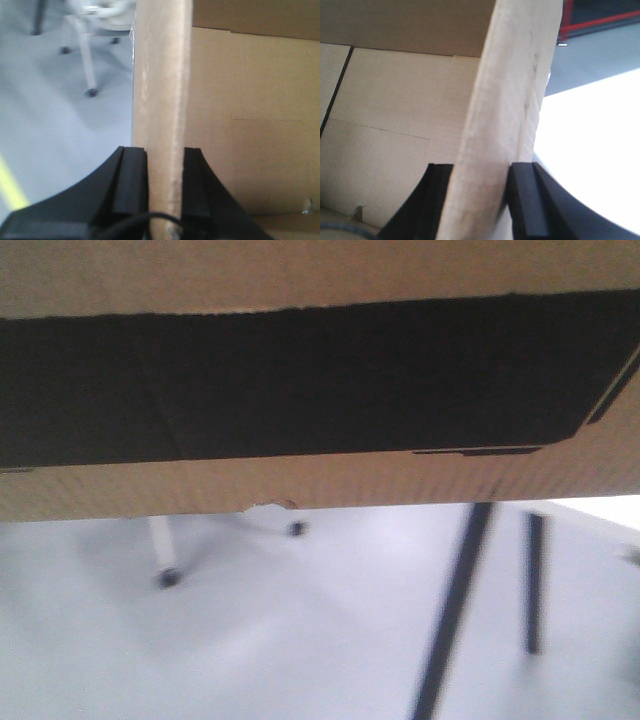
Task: Grab box from left shelf to table start
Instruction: 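Carry the box with both grippers while driving toward the white table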
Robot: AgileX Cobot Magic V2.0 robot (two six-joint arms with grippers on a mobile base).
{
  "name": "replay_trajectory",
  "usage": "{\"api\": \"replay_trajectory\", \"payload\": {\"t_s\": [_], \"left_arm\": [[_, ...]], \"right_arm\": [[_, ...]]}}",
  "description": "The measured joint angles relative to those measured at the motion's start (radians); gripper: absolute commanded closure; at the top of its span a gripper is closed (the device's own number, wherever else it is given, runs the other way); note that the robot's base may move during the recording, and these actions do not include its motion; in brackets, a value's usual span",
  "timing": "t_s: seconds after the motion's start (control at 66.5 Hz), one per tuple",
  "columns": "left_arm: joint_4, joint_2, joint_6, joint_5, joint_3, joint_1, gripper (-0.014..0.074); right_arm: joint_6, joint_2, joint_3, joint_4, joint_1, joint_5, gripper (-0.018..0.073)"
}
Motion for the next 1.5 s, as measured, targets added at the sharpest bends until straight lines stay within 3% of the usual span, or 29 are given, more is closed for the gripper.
{"api": "replay_trajectory", "payload": {"t_s": [1.503], "left_arm": [[-0.004,0.040,0.000,-0.011,0.000,0.000,0.0696]], "right_arm": [[0.002,0.000,0.000,-0.007,0.000,0.008,0.0501]]}}
